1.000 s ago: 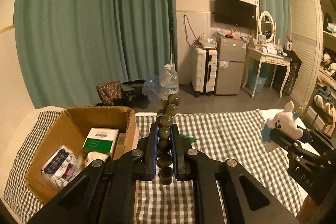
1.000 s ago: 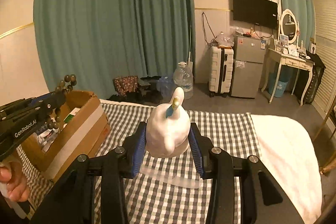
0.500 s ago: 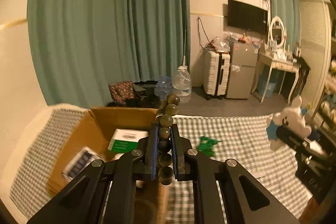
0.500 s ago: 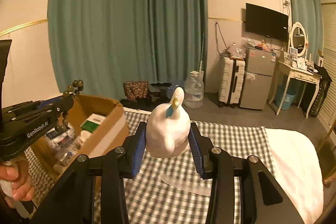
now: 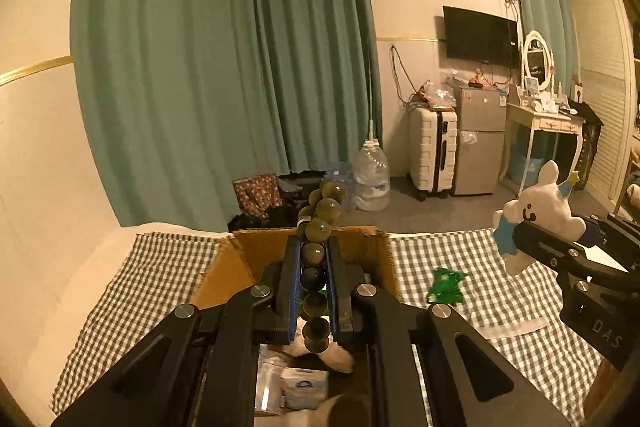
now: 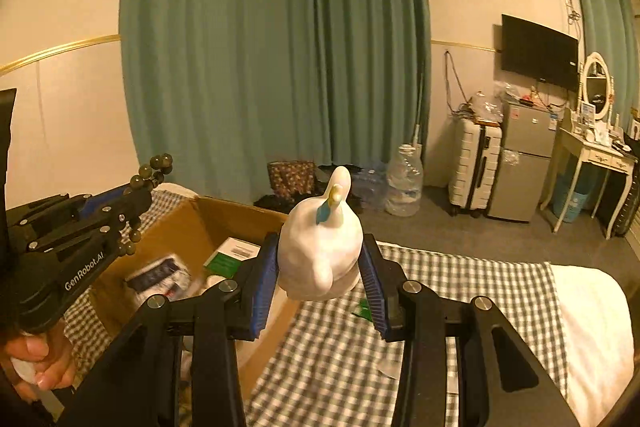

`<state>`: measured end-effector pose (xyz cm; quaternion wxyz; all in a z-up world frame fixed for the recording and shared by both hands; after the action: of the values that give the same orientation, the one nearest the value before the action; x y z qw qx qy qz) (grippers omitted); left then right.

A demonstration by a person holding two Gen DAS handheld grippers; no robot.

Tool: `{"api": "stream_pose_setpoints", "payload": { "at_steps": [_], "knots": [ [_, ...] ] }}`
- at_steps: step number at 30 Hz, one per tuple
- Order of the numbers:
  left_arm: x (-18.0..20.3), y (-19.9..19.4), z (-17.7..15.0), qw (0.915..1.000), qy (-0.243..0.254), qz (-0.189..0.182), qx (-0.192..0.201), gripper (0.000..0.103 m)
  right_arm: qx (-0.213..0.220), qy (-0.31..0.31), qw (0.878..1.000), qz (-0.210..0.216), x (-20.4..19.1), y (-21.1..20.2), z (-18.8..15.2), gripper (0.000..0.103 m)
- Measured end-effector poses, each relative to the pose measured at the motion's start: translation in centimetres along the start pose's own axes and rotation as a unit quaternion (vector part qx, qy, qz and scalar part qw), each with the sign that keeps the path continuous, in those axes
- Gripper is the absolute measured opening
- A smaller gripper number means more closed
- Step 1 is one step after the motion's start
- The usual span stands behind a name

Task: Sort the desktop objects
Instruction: 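Carry the bead bracelet and white figurine over into the cardboard box, then open both grippers to release the bracelet and figurine inside the box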

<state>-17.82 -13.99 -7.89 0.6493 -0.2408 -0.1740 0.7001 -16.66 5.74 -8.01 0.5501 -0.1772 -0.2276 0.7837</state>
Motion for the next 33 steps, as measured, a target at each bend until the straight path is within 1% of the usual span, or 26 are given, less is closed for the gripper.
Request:
{"api": "stream_pose_setpoints", "payload": {
  "at_steps": [6, 11, 17, 20, 22, 26, 30, 33],
  "knots": [
    [-3.0, 1.3, -0.7, 0.9995, -0.014, 0.022, -0.016, 0.011, -0.005, -0.015, 1.0, 0.013, -2.9, 1.6, 0.5, 0.039],
    [-4.9, 1.4, -0.9, 0.9994, -0.015, 0.03, -0.013, 0.011, -0.013, -0.018, 1.0, 0.02, -4.5, 2.9, 0.4, 0.04],
    [-5.7, 2.4, -1.7, 0.9989, -0.025, 0.023, -0.032, 0.011, -0.022, -0.019, 0.999, 0.034, -6.1, 4.5, 0.0, 0.04],
    [-6.1, 3.2, -1.8, 0.9986, -0.034, 0.009, -0.04, 0.011, -0.029, -0.025, 0.999, 0.039, -7.0, 5.4, 0.0, 0.04],
    [-6.2, 4.0, -2.2, 0.9978, -0.04, -0.004, -0.053, 0.011, -0.034, -0.03, 0.998, 0.042, -7.6, 6.0, 0.0, 0.04],
    [-6.4, 5.8, -3.1, 0.9956, -0.043, -0.002, -0.083, 0.011, -0.046, -0.039, 0.997, 0.046, -8.6, 7.3, -0.1, 0.04],
    [-7.2, 7.3, -4.0, 0.9921, -0.057, -0.002, -0.112, 0.011, -0.074, -0.036, 0.996, 0.036, -8.8, 9.4, -0.5, 0.04],
    [-7.9, 8.3, -4.5, 0.9881, -0.079, -0.015, -0.131, 0.011, -0.094, -0.038, 0.994, 0.043, -8.9, 10.9, -0.5, 0.04]
  ]
}}
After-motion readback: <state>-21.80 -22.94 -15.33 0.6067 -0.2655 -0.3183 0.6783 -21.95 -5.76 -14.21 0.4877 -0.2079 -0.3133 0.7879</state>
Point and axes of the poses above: each gripper's, at about its wrist camera, not at the fingertips, and y roughly the way its jaws point, x to its right, z to its top, the point moved 7 cm from there along y, roughly the way its jaws point, and after that the axes turned 9 degrees about -x, right-handed, at the moved point
